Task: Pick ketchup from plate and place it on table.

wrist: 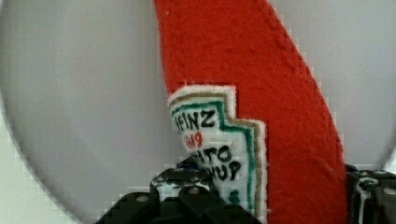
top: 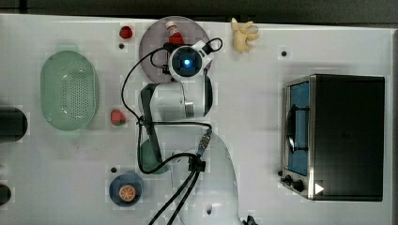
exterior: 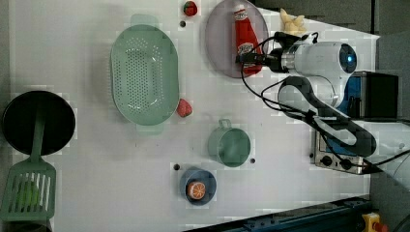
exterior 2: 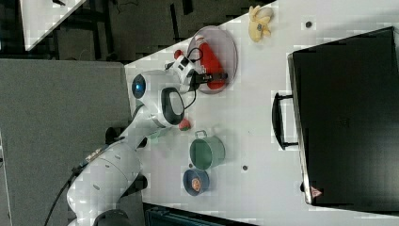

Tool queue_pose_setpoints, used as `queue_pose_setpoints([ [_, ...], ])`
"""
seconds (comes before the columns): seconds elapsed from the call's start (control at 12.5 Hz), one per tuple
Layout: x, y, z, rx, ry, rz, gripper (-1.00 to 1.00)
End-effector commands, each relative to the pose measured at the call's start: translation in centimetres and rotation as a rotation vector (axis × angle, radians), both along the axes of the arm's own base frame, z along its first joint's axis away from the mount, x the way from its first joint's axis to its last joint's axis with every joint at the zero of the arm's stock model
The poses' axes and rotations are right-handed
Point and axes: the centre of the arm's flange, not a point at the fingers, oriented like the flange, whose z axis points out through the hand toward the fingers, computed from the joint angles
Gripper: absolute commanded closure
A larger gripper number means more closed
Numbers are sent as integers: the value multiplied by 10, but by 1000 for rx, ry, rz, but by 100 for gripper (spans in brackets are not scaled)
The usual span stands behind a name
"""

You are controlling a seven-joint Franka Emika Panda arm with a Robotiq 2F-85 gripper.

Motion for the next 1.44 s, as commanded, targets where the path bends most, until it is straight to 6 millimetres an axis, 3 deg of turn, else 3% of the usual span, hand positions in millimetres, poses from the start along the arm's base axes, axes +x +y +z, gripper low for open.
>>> queue_pose_setpoints([
  [0.08,23,-5,93,-1,-109,-27,-30],
  [0.24,20,-11,145,-3,-79,-57,-30],
  [0.48,-1,-20,225,-12,-13,-87,-30],
  [0.64,-27,-34,260,-30,32,-116,-30],
  [0.8,-56,-50,279,-27,45,-162,-30],
  [0.96,-90,-64,278,-27,69,-197,-30],
  [1.12,-126,-76,264,-32,106,-242,-30],
  [1.28,-155,-85,242,-34,153,-311,-30],
  [1.44,-171,-83,210,-34,174,-350,-30],
])
